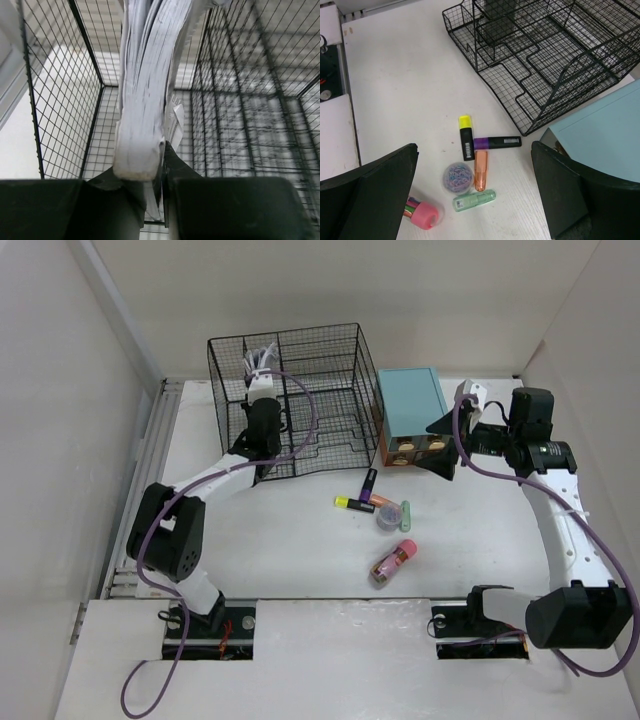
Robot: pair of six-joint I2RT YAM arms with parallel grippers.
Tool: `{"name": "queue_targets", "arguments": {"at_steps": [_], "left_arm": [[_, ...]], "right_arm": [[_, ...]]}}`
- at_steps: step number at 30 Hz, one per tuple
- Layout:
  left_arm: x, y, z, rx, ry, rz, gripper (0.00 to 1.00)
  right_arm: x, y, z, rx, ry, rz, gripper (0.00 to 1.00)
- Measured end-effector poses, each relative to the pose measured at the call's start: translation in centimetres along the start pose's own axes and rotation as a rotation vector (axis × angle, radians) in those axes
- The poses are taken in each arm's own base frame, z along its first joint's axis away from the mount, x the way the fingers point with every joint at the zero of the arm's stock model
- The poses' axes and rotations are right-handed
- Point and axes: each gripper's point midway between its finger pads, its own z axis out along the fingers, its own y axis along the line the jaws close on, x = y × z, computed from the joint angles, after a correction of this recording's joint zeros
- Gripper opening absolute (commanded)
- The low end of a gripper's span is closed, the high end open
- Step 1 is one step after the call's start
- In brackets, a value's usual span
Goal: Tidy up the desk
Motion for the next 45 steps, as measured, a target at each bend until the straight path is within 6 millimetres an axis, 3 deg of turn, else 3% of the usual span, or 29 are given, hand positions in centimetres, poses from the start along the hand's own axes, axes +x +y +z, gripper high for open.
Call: {"name": "queue_targets", "arguments": {"at_steps": [4,14,17,18,19,21,23,31,34,40,43,44,45], "left_arm": [[2.2,1.5,0.4,0.006,0.087,0.063,0.0],[2.3,1.7,1.2,0.043,0.117,0.086,0.0],[2.5,1.4,1.6,0.046,0.128,0.09,0.21],[2.5,1.4,1.6,0.045,0.129,0.09,0.31],[2.6,1.4,1.6,0.043,0.132,0.091,0.52],[2.6,1.5,1.7,0.037,0.134,0.09,0.67],[2.6,1.6,1.7,0.029,0.134,0.083,0.73],[1.3,2.1,1.6,-0.007,0.129,0.083,0.76],[-1.9,2.1,1.2,-0.016,0.083,0.055,0.76],[-10.2,2.4,-0.5,-0.024,-0.05,-0.039,0.75],[-13.9,2.9,-2.1,-0.02,-0.105,-0.091,0.65],[-14.8,3.0,-2.6,-0.015,-0.117,-0.109,0.58],[-15.8,3.1,-3.2,-0.006,-0.125,-0.127,0.42]], "right_arm": [[0.0,0.1,0.0,-0.003,0.0,-0.003,1.0],[0.1,0.2,0.0,-0.013,-0.001,-0.007,1.0],[0.1,0.2,0.0,-0.014,-0.002,-0.009,1.0],[0.1,0.2,0.0,-0.015,-0.002,-0.007,1.0],[0.1,0.2,0.1,-0.017,-0.002,-0.007,1.0],[0.2,0.2,0.1,-0.018,0.0,-0.005,1.0],[0.3,0.3,0.1,-0.02,0.003,0.0,1.0],[0.5,0.4,0.1,-0.026,0.007,0.004,1.0],[0.6,0.5,0.1,-0.03,0.009,0.005,1.0],[1.0,0.5,0.2,-0.035,0.016,0.012,1.0],[1.1,0.5,0.2,-0.037,0.018,0.014,1.0],[1.1,0.6,0.2,-0.038,0.019,0.016,1.0],[1.1,0.6,0.2,-0.038,0.02,0.016,1.0]]}}
